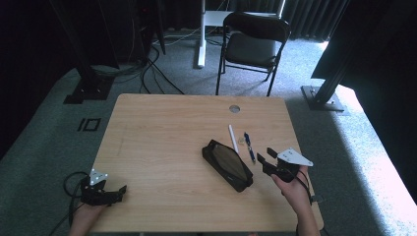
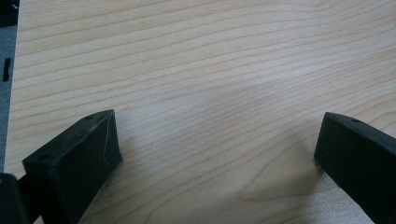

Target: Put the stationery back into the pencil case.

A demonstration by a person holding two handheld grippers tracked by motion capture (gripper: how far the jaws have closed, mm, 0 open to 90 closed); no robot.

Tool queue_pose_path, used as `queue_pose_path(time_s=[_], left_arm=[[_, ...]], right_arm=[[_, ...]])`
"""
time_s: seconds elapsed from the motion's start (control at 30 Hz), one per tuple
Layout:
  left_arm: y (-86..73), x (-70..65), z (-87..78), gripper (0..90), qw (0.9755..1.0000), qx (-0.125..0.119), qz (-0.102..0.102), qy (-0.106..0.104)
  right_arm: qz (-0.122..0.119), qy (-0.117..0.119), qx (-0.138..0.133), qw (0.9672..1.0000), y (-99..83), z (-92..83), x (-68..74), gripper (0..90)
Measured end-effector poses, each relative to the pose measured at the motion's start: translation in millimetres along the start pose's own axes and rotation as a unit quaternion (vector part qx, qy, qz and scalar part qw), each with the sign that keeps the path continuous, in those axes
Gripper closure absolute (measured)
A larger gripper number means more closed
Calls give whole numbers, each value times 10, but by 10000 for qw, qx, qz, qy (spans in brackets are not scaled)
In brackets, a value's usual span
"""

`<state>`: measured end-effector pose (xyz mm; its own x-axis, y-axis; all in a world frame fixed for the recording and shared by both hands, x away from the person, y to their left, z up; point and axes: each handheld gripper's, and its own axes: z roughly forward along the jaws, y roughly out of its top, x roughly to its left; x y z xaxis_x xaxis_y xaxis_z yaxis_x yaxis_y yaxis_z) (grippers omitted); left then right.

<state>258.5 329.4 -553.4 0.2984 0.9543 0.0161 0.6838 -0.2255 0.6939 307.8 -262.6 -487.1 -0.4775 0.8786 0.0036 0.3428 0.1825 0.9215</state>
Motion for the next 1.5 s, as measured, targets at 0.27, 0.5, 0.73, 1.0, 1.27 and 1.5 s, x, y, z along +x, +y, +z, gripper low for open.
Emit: queue_pose_path(time_s=[0.27,0.5,0.73,1.0,1.27,1.5], left_arm=[[0,0,0,5,10000,-1,0,0],[0,0,0,5,10000,-1,-1,0],[0,0,0,5,10000,-1,0,0],[0,0,0,5,10000,-1,0,0],[0,0,0,5,10000,1,2,0],[0,0,0,5,10000,-1,-1,-1]], right_arm=[[51,-157,73,9998,3,180,-62,460],[114,-257,202,9994,25,364,-113,457],[148,-264,435,9986,8,604,-149,446],[281,-363,751,9961,-21,857,-252,482],[399,-395,1025,9931,-60,1051,-283,537],[418,-471,1261,9900,-104,1192,-271,575]])
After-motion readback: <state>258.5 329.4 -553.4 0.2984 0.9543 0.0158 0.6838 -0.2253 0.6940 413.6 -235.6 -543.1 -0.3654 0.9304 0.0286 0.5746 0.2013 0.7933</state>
